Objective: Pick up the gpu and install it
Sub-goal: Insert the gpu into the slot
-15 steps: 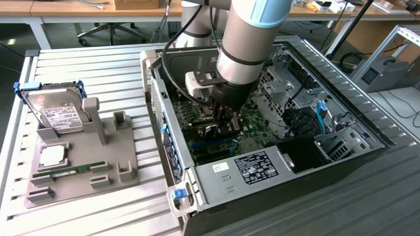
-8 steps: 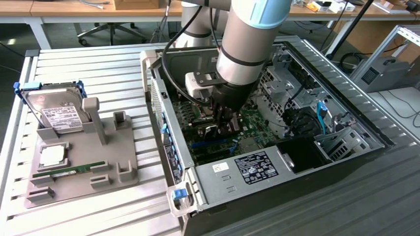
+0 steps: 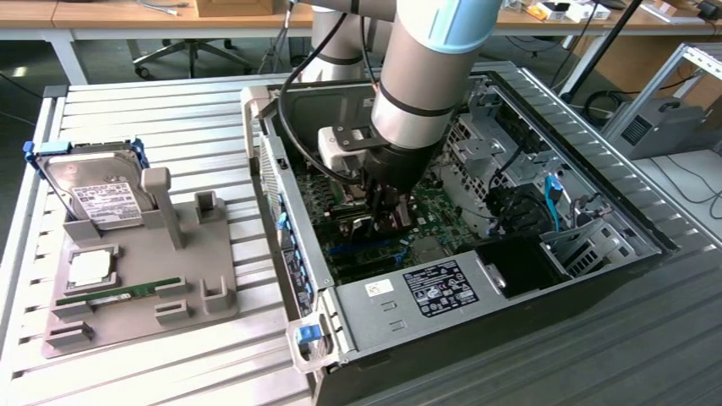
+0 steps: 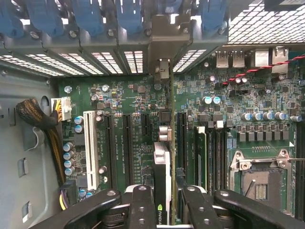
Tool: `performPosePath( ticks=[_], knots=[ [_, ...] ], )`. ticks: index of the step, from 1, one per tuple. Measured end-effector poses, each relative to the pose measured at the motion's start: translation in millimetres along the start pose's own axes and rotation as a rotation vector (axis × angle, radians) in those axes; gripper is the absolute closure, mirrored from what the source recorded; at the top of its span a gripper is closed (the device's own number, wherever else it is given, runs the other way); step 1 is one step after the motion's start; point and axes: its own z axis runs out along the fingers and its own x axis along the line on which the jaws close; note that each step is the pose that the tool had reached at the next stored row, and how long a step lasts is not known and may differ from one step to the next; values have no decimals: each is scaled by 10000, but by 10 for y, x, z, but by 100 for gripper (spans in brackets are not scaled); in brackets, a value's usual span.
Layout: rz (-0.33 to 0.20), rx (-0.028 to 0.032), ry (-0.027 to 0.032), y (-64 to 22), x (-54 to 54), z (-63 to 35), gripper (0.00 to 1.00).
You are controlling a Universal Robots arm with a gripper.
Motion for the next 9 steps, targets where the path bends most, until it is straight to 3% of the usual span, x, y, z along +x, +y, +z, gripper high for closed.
performPosePath(
  ticks=[9],
  knots=[
    [0,5,-8,-1,-1,4,73]
  ],
)
